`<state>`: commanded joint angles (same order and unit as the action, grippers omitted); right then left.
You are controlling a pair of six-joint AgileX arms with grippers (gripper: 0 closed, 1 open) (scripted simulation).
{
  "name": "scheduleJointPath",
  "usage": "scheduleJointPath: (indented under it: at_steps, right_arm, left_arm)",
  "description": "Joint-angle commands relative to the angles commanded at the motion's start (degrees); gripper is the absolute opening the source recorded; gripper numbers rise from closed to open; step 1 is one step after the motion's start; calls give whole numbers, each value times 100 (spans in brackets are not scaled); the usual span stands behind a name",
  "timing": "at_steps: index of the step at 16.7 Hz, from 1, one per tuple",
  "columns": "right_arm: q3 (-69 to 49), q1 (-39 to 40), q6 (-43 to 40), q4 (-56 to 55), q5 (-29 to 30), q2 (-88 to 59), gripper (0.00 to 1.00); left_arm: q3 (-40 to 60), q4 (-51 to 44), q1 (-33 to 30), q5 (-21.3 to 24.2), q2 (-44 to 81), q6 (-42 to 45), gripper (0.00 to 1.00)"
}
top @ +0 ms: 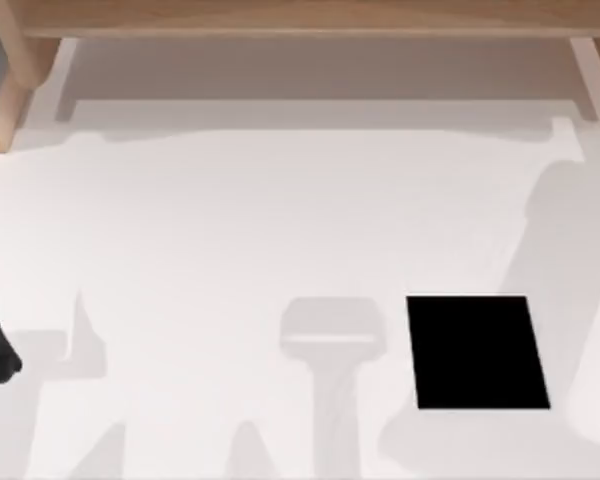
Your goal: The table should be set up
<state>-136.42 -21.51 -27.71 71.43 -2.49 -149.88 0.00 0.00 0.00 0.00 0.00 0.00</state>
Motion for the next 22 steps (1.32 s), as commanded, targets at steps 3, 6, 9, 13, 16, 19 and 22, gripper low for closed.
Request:
scheduleJointPath:
  at_steps: [3,6,9,13,16,19,22]
  right_arm:
    - [0,0,0,0,0,0,85]
    - [0,0,0,0,0,0,62]
    - [0,0,0,0,0,0,40]
    - [0,0,0,0,0,0,10]
    - [0,0,0,0,0,0,0]
    - [0,0,0,0,0,0,0]
    - [0,0,0,0,0,0,0]
  left_arm:
    - [0,0,0,0,0,0,100]
    - [0,0,0,0,0,0,100]
    - [0,0,0,0,0,0,100]
    - [0,0,0,0,0,0,100]
    - [0,0,0,0,0,0,100]
    - [0,0,0,0,0,0,100]
    - [0,0,0,0,0,0,100]
